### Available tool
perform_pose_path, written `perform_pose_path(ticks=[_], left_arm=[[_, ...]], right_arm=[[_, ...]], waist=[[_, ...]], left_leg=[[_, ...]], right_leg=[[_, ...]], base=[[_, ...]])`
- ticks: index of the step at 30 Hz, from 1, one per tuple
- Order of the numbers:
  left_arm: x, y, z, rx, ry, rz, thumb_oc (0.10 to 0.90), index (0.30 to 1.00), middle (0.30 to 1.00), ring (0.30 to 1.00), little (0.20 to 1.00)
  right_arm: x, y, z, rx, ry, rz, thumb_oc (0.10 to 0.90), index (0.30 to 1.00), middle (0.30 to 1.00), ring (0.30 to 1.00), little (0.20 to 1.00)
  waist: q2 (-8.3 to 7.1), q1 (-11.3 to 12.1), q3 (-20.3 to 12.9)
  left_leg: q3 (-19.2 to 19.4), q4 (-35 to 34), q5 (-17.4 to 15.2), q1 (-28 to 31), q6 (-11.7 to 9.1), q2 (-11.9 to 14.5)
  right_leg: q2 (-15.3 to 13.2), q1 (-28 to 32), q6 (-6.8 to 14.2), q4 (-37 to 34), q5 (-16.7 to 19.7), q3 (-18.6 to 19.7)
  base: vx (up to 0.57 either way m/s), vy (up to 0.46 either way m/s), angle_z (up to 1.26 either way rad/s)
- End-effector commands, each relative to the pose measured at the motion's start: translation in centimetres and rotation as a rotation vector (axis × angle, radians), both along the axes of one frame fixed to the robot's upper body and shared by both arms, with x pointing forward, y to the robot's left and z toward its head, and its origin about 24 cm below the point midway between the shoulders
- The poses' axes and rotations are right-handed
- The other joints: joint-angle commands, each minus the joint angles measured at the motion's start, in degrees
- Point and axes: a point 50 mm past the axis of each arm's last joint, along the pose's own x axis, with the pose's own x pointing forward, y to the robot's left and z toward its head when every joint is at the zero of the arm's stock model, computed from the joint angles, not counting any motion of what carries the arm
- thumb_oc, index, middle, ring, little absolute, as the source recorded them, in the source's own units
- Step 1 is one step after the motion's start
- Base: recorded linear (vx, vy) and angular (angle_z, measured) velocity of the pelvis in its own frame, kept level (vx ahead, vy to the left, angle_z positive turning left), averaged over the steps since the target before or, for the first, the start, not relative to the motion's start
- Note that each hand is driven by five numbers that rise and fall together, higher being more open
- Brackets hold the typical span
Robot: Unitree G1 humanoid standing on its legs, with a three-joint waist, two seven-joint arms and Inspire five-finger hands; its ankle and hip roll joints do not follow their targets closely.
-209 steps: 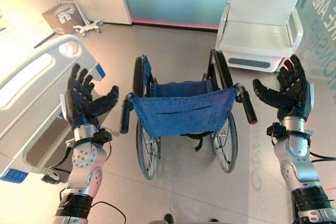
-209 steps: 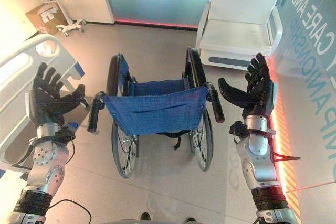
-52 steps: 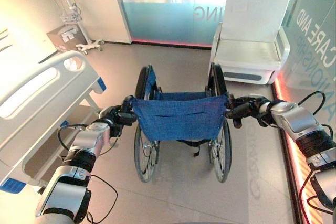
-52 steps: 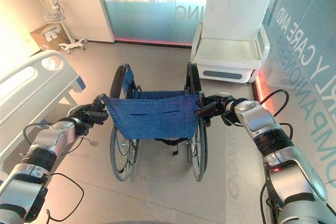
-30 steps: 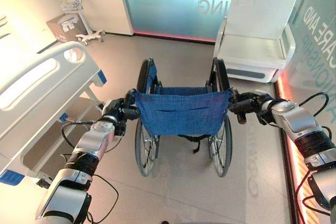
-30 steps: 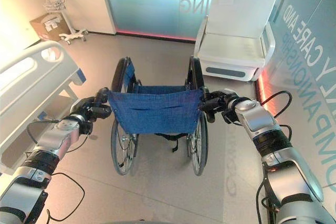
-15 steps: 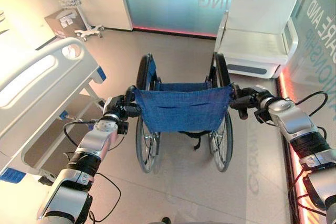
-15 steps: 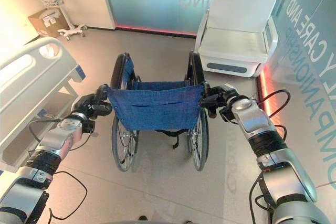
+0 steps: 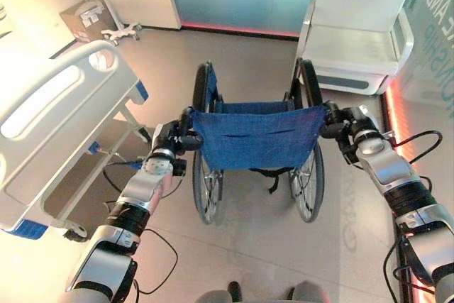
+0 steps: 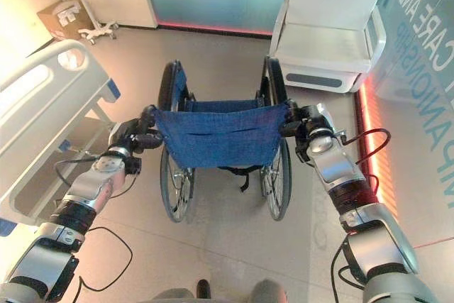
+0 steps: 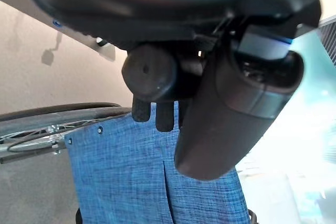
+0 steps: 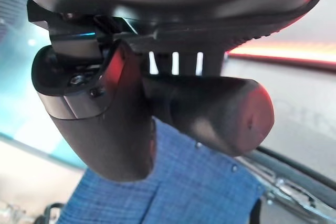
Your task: Push the wheelchair next to the bed
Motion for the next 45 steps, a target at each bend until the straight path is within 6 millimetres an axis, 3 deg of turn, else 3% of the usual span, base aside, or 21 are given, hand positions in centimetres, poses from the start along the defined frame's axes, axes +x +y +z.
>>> perform_pose_path(ticks=[1, 4, 7, 10, 15, 17, 19, 21, 24, 25, 26, 29, 31, 34, 37, 38, 40, 42, 45], left_arm=[[-1.5, 2.2, -1.8, 0.184, 0.023, -0.042, 0.4, 0.3, 0.3, 0.3, 0.3], [-1.3, 2.4, -1.6, 0.171, 0.026, -0.043, 0.4, 0.3, 0.3, 0.3, 0.3], [-1.6, 2.6, -2.3, 0.131, 0.057, -0.033, 0.4, 0.3, 0.3, 0.3, 0.3], [-2.2, 2.4, -3.0, 0.135, 0.078, -0.023, 0.4, 0.3, 0.3, 0.3, 0.3], [-2.8, 1.9, -4.1, 0.092, 0.082, -0.003, 0.4, 0.3, 0.3, 0.3, 0.3], [-2.9, 1.8, -4.4, 0.081, 0.078, 0.003, 0.4, 0.3, 0.3, 0.3, 0.3], [-3.1, 1.6, -4.6, 0.076, 0.077, -0.005, 0.4, 0.3, 0.3, 0.3, 0.3], [-3.3, 1.5, -4.8, 0.083, 0.077, -0.015, 0.4, 0.3, 0.3, 0.3, 0.3], [-3.7, 1.6, -5.1, 0.093, 0.086, -0.008, 0.4, 0.3, 0.3, 0.3, 0.3], [-3.7, 1.6, -5.2, 0.096, 0.088, -0.006, 0.4, 0.3, 0.3, 0.3, 0.3], [-4.0, 1.7, -5.4, 0.103, 0.09, 0.003, 0.4, 0.3, 0.3, 0.3, 0.3], [-4.7, 2.8, -5.2, 0.104, 0.079, 0.051, 0.4, 0.3, 0.3, 0.3, 0.3], [-4.9, 3.6, -5.1, 0.097, 0.073, 0.077, 0.4, 0.3, 0.3, 0.3, 0.3], [-5.6, 4.5, -5.3, 0.102, 0.091, 0.08, 0.4, 0.3, 0.3, 0.3, 0.3], [-5.9, 4.9, -5.6, 0.122, 0.11, 0.077, 0.4, 0.3, 0.3, 0.3, 0.3], [-5.7, 4.9, -5.5, 0.14, 0.117, 0.068, 0.4, 0.3, 0.3, 0.3, 0.3], [-5.5, 5.1, -5.1, 0.174, 0.12, 0.053, 0.4, 0.3, 0.3, 0.3, 0.3], [-5.3, 5.3, -4.8, 0.193, 0.121, 0.04, 0.4, 0.3, 0.3, 0.3, 0.3], [-5.1, 5.3, -4.5, 0.203, 0.108, 0.045, 0.4, 0.3, 0.3, 0.3, 0.3]], right_arm=[[-0.4, -0.4, -1.5, -0.135, -0.003, 0.053, 0.4, 0.3, 0.3, 0.3, 0.3], [-0.2, -0.9, -0.8, -0.142, -0.01, 0.053, 0.4, 0.3, 0.3, 0.3, 0.3], [0.0, -1.2, -0.1, -0.134, -0.005, 0.061, 0.4, 0.3, 0.3, 0.3, 0.3], [-0.3, -1.6, 0.1, -0.152, -0.001, 0.072, 0.4, 0.3, 0.3, 0.3, 0.3], [-0.4, -2.3, 0.8, -0.197, -0.026, 0.1, 0.4, 0.3, 0.3, 0.3, 0.3], [-0.4, -2.4, 0.9, -0.226, -0.033, 0.119, 0.4, 0.3, 0.3, 0.3, 0.3], [-0.6, -2.9, 0.7, -0.241, -0.026, 0.112, 0.4, 0.3, 0.3, 0.3, 0.3], [-0.6, -3.0, 0.1, -0.221, -0.012, 0.102, 0.4, 0.3, 0.3, 0.3, 0.3], [-0.2, -2.5, -0.5, -0.192, 0.005, 0.096, 0.4, 0.3, 0.3, 0.3, 0.3], [-0.1, -2.2, -0.8, -0.189, 0.004, 0.088, 0.4, 0.3, 0.3, 0.3, 0.3], [-0.1, -2.0, -1.0, -0.187, 0.003, 0.079, 0.4, 0.3, 0.3, 0.3, 0.3], [0.1, -2.0, -0.5, -0.181, 0.006, 0.11, 0.4, 0.3, 0.3, 0.3, 0.3], [0.2, -2.1, -0.3, -0.173, 0.003, 0.118, 0.4, 0.3, 0.3, 0.3, 0.3], [-0.3, -2.5, -1.3, -0.158, 0.027, 0.121, 0.4, 0.3, 0.3, 0.3, 0.3], [-0.6, -2.5, -1.7, -0.133, 0.041, 0.133, 0.4, 0.3, 0.3, 0.3, 0.3], [-0.6, -2.6, -1.9, -0.124, 0.042, 0.129, 0.4, 0.3, 0.3, 0.3, 0.3], [-0.9, -2.6, -2.0, -0.112, 0.045, 0.129, 0.4, 0.3, 0.3, 0.3, 0.3], [-1.2, -2.7, -2.2, -0.111, 0.044, 0.13, 0.4, 0.3, 0.3, 0.3, 0.3], [-0.9, -2.2, -2.0, -0.114, 0.033, 0.144, 0.4, 0.3, 0.3, 0.3, 0.3]], waist=[[-2.7, 1.3, 0.1], [-2.84, 1.0, -0.6], [-3.64, 1.1, -1.9], [-4.56, 1.0, -2.5], [-4.98, 1.3, -4.7], [-4.49, 1.7, -4.8], [-4.98, 2.8, -4.2], [-5.47, 4.4, -2.5], [-4.94, 5.9, -1.1], [-4.19, 6.7, -0.8], [-3.15, 8.2, -0.7], [-2.09, 10.2, -0.9], [-1.8, 10.5, -1.2], [-2.96, 11.0, -2.8], [-3.23, 11.4, -4.0], [-3.54, 11.9, -4.7], [-3.95, 11.8, -5.8], [-3.96, 11.2, -6.0], [-3.36, 10.5, -5.1]], left_leg=[[0.3, 7.0, -9.0, -1.4, -1.7, -4.1], [-0.4, 8.9, -9.8, -2.4, -1.9, -3.7], [0.8, 16.1, -11.7, -4.2, -3.1, -0.4], [1.3, 20.4, -13.1, -3.7, -4.4, 2.6], [0.0, 30.7, -3.3, -4.8, -8.1, 6.1], [-0.8, 35.1, -2.3, -6.1, -9.1, 6.4], [-0.7, 40.0, -0.7, -11.9, -9.1, 6.3], [-0.2, 37.1, -0.6, -17.5, -7.1, 3.0], [2.5, 29.2, 0.6, -19.1, -6.8, 2.6], [2.3, 23.2, 3.4, -20.4, -7.6, 1.7], [0.1, 14.6, 8.8, -22.7, -9.0, 1.5], [-3.7, 6.1, 13.1, -23.9, -9.7, 2.1], [-2.1, 6.7, 11.3, -23.2, -9.0, 2.3], [1.2, 13.9, 4.0, -22.4, -5.4, 1.1], [2.0, 13.0, 2.1, -20.4, -3.8, 0.4], [2.3, 12.1, 1.8, -19.8, -3.2, -0.5], [1.9, 9.7, 1.7, -17.6, -1.5, -2.3], [1.5, 9.1, 1.1, -16.2, -0.8, -3.3], [1.6, 8.8, 0.3, -13.7, -1.1, -3.1]], right_leg=[[-1.6, 1.4, 1.9, -21.2, 17.3, 4.4], [-0.9, 2.3, 2.1, -22.1, 15.4, 5.5], [1.1, 2.1, 1.4, -16.5, 9.4, 4.3], [2.4, 2.7, -0.6, -15.0, 7.0, 2.1], [6.4, 5.2, -5.7, -16.6, 3.5, -1.3], [8.2, 6.7, -6.6, -16.5, 1.3, -1.6], [9.3, 9.4, -7.9, -17.4, 0.1, -2.2], [9.5, 11.9, -7.5, -18.1, 0.9, -1.2], [11.7, 15.7, -6.9, -20.0, 0.3, 0.4], [12.9, 17.1, -6.6, -21.0, 0.4, 1.0], [14.3, 19.4, -6.1, -22.6, 0.4, 2.6], [14.8, 21.1, -5.8, -22.9, -0.4, 4.6], [14.5, 21.1, -5.8, -21.2, -2.0, 3.9], [12.2, 22.1, -4.9, -16.4, -5.5, 1.7], [10.9, 21.9, -3.8, -10.9, -6.5, 0.4], [9.8, 22.5, -2.5, -6.9, -5.6, -0.4], [7.3, 20.0, 0.6, 2.8, 0.4, -0.3], [6.0, 16.3, 1.7, 7.7, 5.0, 0.7], [4.5, 12.2, 0.7, 1.0, 6.3, -0.5]], base=[[0.27, -0.203, 0.21], [0.24, -0.255, 0.37], [0.31, -0.377, 0.36], [0.34, -0.346, 0.51], [0.29, -0.266, 0.18], [0.27, -0.205, 0.11], [0.21, -0.189, 0.08], [0.29, -0.121, 0.16], [0.36, -0.046, 0.15], [0.64, 0.044, -0.1], [0.56, 0.073, -0.25], [0.46, 0.146, -0.62], [0.38, 0.169, -0.93], [0.4, 0.136, -0.4], [0.47, 0.182, -0.14], [0.39, 0.175, -0.11], [0.43, 0.206, -0.11], [0.33, 0.119, -0.01], [0.35, -0.041, 0.16]])
